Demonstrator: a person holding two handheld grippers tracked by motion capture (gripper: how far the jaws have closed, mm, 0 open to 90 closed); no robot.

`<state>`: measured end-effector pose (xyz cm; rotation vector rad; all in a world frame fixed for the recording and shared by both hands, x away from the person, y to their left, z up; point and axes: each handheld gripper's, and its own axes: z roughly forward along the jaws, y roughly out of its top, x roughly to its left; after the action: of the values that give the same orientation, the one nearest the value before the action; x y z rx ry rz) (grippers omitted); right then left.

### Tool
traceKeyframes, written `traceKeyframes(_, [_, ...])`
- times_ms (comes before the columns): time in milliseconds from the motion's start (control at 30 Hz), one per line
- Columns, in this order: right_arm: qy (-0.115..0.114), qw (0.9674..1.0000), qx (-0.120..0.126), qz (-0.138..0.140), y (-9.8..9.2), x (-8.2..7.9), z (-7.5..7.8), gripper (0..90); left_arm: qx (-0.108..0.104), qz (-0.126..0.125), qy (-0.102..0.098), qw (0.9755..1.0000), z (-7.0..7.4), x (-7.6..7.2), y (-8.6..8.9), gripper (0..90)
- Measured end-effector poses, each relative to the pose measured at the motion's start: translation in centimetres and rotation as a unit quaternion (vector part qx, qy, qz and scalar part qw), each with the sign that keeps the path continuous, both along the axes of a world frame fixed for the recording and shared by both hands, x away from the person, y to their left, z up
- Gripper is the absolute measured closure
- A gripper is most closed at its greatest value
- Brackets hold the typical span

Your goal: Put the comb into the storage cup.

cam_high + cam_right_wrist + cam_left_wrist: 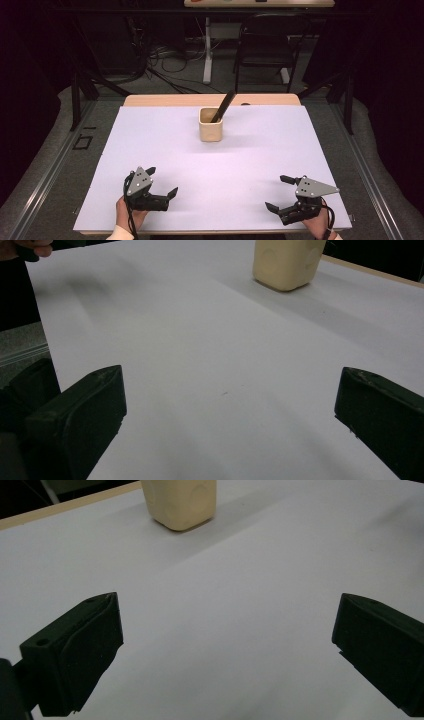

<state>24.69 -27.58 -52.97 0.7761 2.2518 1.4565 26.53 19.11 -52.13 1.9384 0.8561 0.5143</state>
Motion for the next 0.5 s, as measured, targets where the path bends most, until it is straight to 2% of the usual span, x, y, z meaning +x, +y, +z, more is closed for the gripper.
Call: traceKeyframes(500, [0.002,1.0,0.0,-0.002,0.0,0.0,0.0,0.0,0.001,-0.003,-0.012,0.9999,-0.4,-1.9,1.0,0.0])
